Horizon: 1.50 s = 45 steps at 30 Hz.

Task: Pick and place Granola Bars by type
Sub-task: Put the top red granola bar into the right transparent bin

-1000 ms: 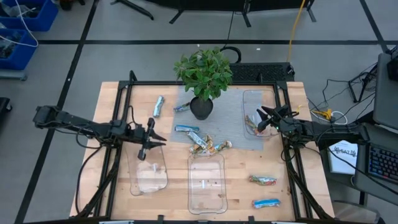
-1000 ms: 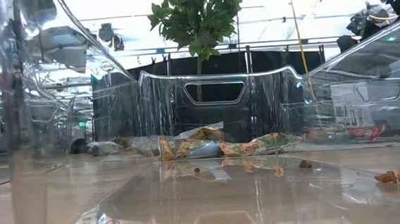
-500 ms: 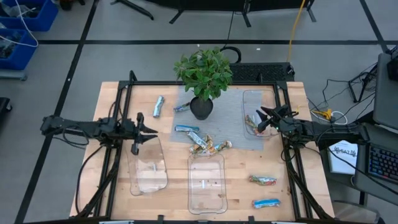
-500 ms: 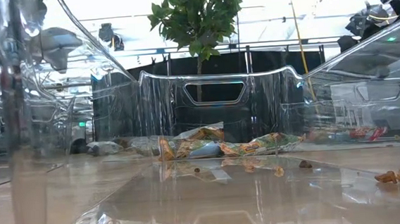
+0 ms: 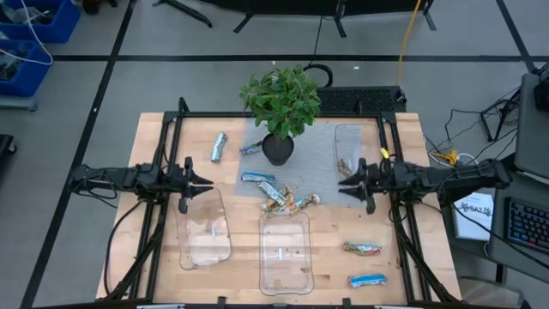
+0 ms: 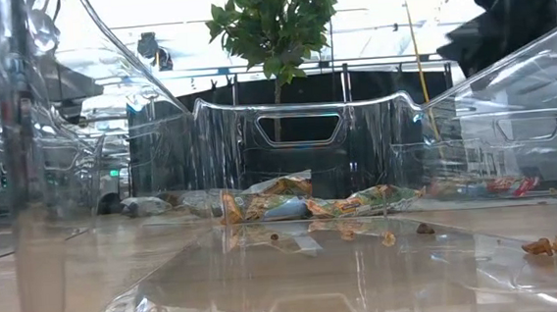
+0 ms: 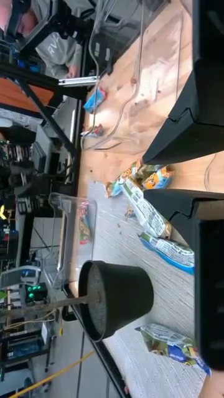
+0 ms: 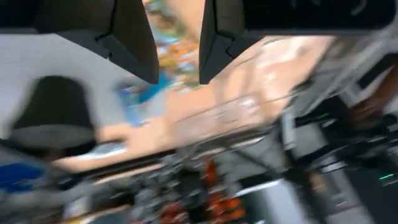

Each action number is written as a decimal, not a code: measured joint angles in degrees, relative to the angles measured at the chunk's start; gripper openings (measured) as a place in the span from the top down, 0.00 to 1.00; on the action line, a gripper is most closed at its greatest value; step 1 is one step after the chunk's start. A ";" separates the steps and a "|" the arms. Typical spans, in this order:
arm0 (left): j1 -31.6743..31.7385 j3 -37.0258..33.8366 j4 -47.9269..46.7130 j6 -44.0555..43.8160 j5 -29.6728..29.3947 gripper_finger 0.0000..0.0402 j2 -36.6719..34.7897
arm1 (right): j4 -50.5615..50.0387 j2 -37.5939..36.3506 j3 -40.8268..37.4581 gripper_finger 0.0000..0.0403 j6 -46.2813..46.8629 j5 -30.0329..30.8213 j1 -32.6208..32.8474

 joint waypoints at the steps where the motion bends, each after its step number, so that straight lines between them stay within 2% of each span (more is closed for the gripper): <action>1: 0.00 0.00 0.02 -0.05 0.00 0.81 0.00 | -0.11 1.27 0.84 0.76 0.56 -0.92 1.34; 4: 0.00 0.00 0.11 -0.35 0.00 0.81 0.00 | -0.72 5.76 4.43 0.77 3.81 -1.95 5.80; 12: 0.00 0.00 0.50 -2.67 0.02 0.81 0.15 | -16.27 20.69 15.35 0.80 22.53 -0.23 20.60; 17: 0.00 0.00 0.55 -2.71 0.13 0.81 0.15 | -15.12 30.11 16.86 0.83 36.05 -0.24 29.66; 24: 0.00 0.00 0.55 -2.71 0.24 0.81 0.15 | -15.00 39.92 17.34 0.89 55.24 -2.33 38.36; 29: 0.00 0.00 0.55 -2.73 0.26 0.81 0.15 | -14.99 41.28 17.34 0.94 65.47 -3.19 43.33; 35: 0.01 0.00 0.55 -2.75 0.26 0.81 0.15 | -19.49 41.28 17.36 0.97 73.60 -1.75 45.41; 45: 0.04 0.00 0.55 -2.77 0.28 0.81 0.15 | -29.12 41.28 17.36 1.00 75.65 -6.36 45.35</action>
